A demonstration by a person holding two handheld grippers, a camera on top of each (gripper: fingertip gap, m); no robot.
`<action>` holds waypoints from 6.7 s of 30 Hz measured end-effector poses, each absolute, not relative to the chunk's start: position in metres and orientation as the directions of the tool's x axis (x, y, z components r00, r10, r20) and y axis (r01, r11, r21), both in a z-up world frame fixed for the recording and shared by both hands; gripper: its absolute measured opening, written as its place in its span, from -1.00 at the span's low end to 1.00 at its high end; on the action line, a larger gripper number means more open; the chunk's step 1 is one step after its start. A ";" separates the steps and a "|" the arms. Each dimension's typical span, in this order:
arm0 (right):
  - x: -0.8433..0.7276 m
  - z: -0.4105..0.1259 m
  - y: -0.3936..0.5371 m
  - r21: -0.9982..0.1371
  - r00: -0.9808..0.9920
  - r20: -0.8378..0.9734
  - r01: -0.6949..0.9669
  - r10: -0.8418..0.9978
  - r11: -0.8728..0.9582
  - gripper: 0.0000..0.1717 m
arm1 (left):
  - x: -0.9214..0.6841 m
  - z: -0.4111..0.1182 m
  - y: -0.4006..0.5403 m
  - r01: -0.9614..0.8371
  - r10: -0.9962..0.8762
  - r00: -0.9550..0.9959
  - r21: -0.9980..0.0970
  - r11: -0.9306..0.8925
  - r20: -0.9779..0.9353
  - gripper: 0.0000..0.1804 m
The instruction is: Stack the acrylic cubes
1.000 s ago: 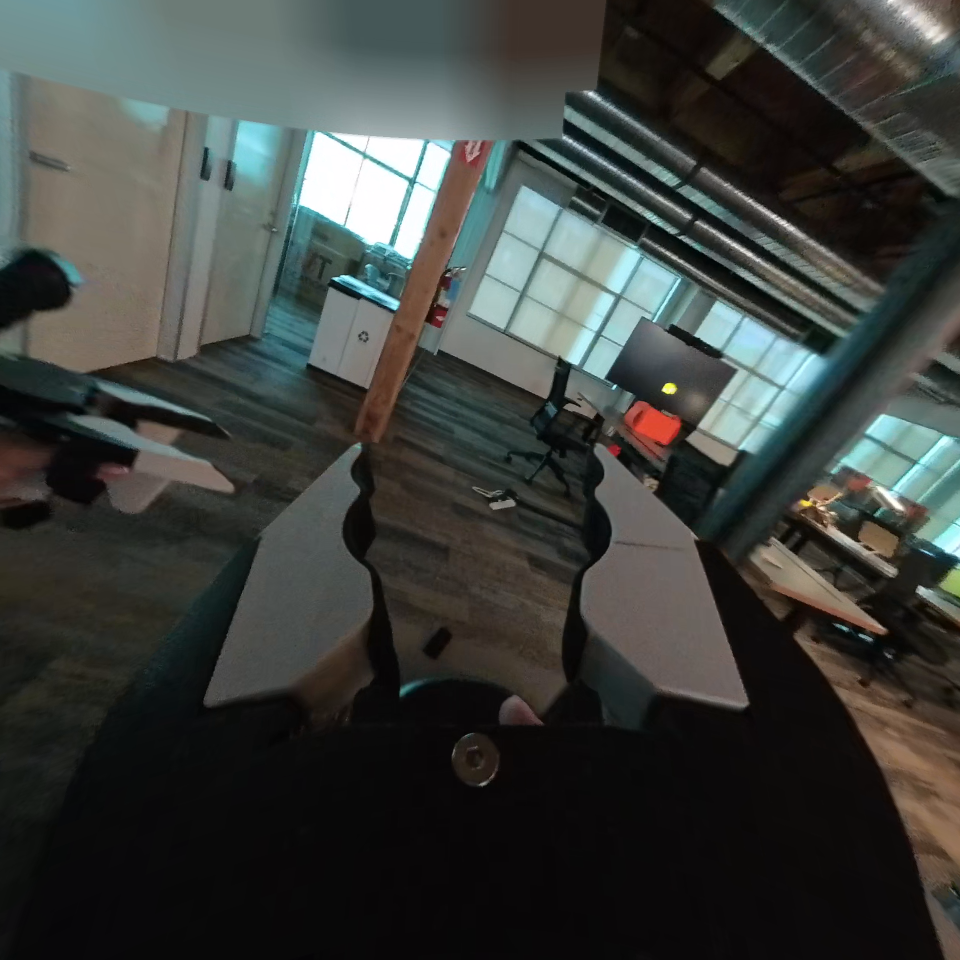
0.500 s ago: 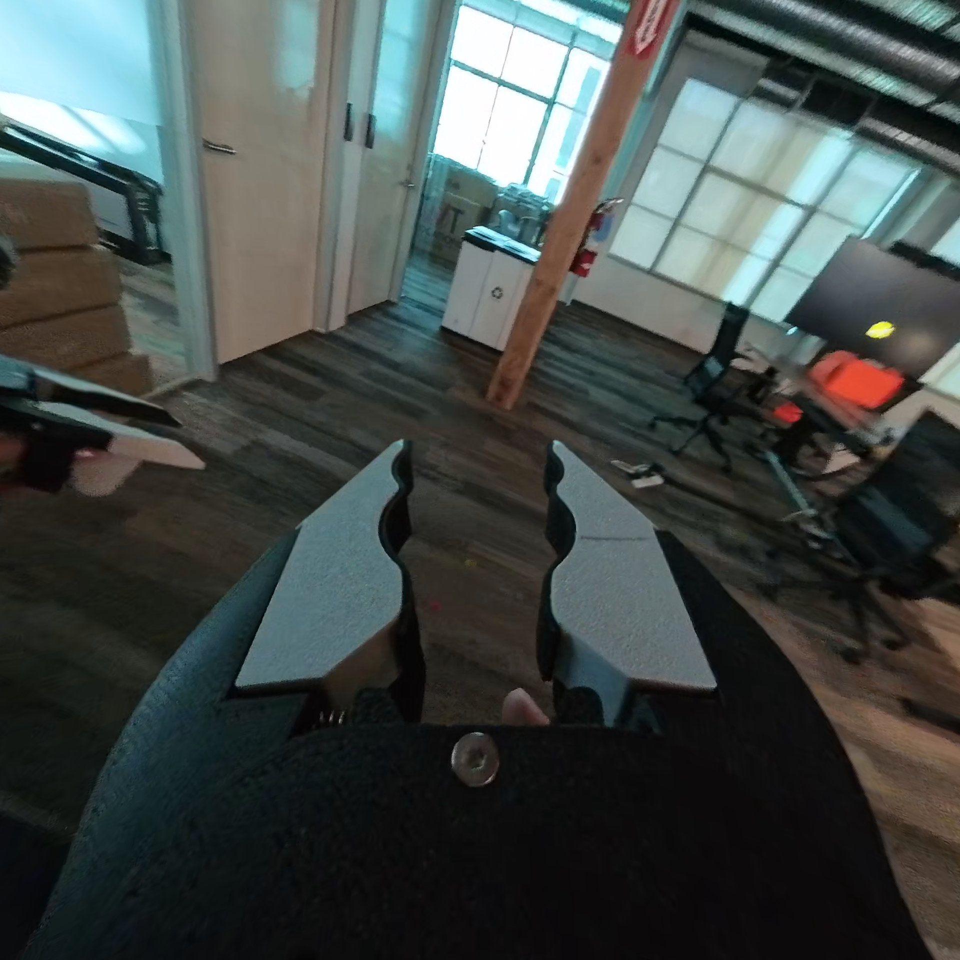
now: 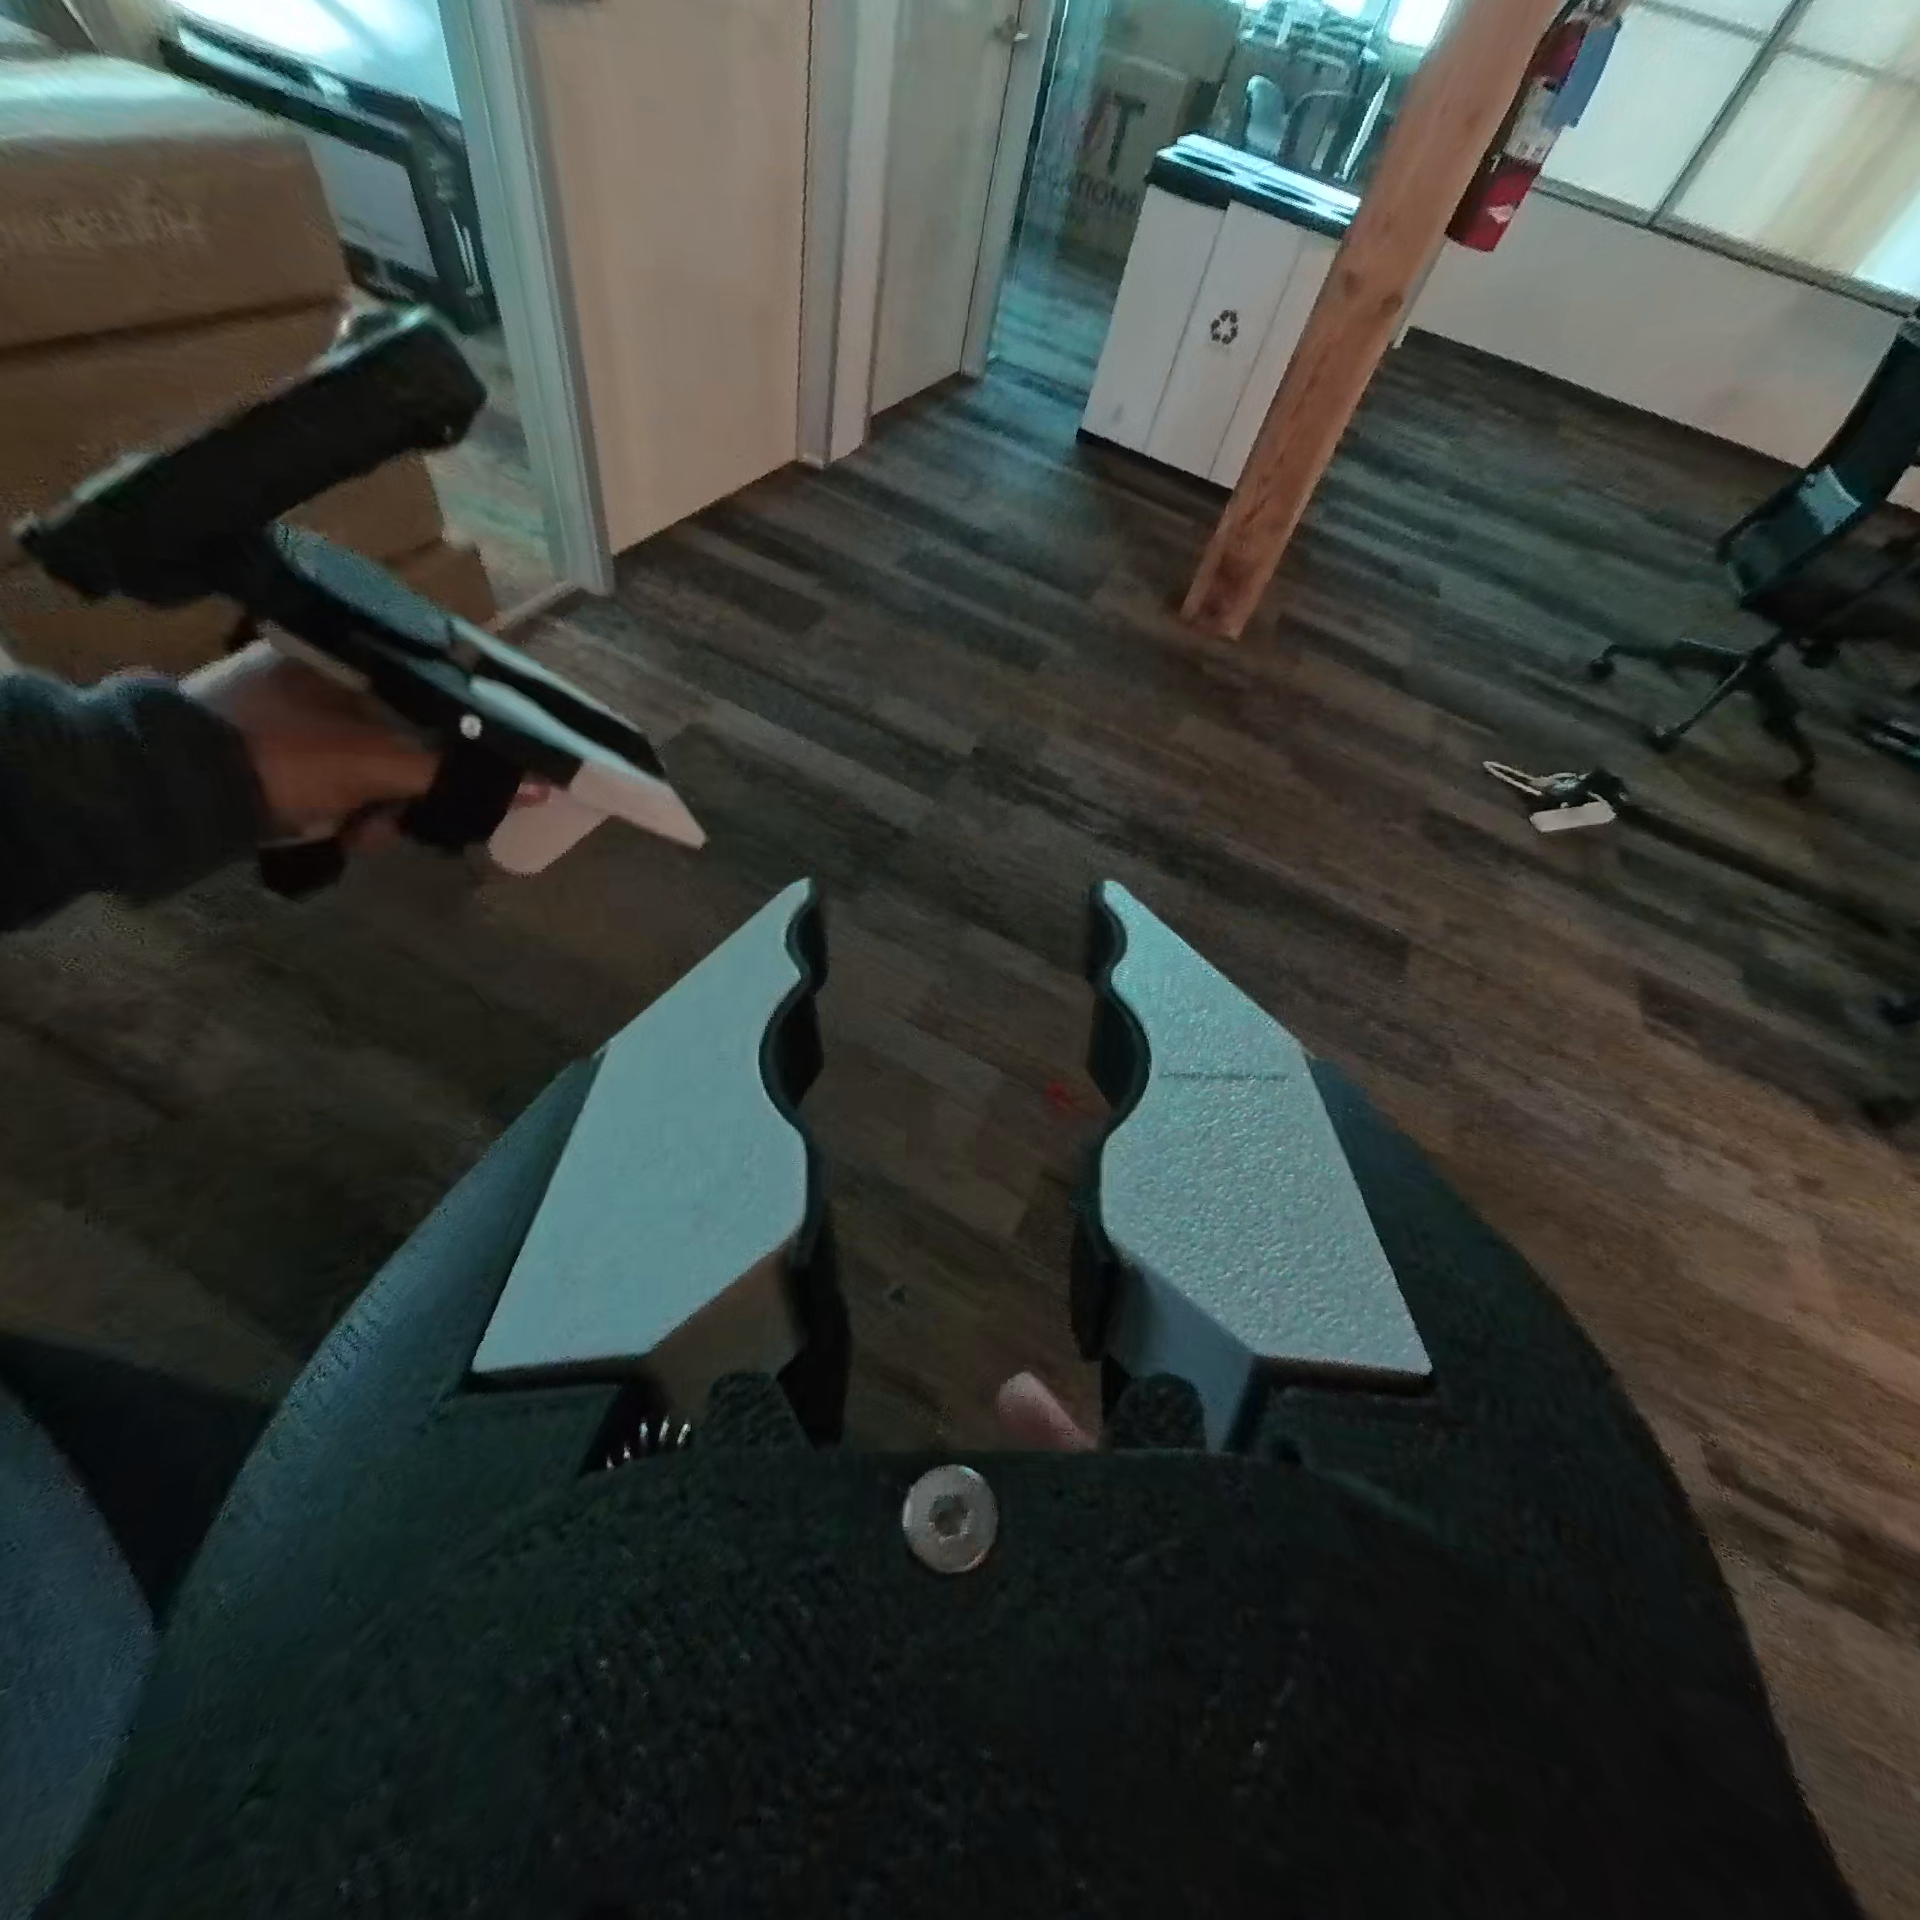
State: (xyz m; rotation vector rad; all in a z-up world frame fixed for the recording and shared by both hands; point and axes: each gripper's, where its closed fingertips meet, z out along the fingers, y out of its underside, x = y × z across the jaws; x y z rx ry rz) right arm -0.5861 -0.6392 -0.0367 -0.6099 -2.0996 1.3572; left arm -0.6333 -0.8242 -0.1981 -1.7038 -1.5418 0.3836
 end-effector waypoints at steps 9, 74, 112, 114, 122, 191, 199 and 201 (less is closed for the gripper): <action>-0.643 -0.067 -0.621 -0.904 -0.758 0.193 0.111 0.623 0.414 -0.46 | -0.700 -0.214 -0.794 0.729 0.939 0.223 -0.684 0.017 0.261 -0.26; -0.599 -0.983 -0.634 -0.272 0.282 -0.134 0.912 0.950 -0.309 -0.70 | -0.780 -1.000 -0.699 0.314 0.314 0.948 -0.341 -0.886 0.057 -0.70; -0.438 -0.067 -0.487 -0.981 0.692 0.117 0.193 0.713 -0.026 -0.71 | -0.566 -0.106 -0.561 -0.167 -0.438 0.897 -0.968 -0.190 -0.069 -0.70; -0.408 -0.050 -0.466 -0.987 0.714 0.113 0.161 0.691 -0.004 -0.71 | -0.545 -0.094 -0.541 -0.197 -0.483 0.870 -0.969 -0.152 -0.101 -0.71; -0.295 0.015 -0.329 -0.995 0.764 0.097 0.048 0.637 0.093 -0.71 | -0.508 -0.049 -0.460 -0.209 -0.450 0.879 -0.976 -0.066 -0.158 -0.70; -0.288 0.113 -0.342 -0.645 -0.429 -0.744 0.261 0.512 -0.718 -0.41 | -0.257 0.111 -0.331 -0.210 -0.540 0.605 -0.771 0.601 -0.585 -0.70; -0.287 0.118 -0.343 -0.626 -0.480 -0.744 0.257 0.465 -0.736 -0.61 | -0.252 0.112 -0.333 -0.201 -0.553 0.580 -0.763 0.614 -0.598 -0.70; -0.287 0.117 -0.343 -0.617 -0.486 -0.750 0.269 0.449 -0.740 -0.63 | -0.253 0.111 -0.333 -0.199 -0.554 0.582 -0.766 0.612 -0.595 -0.70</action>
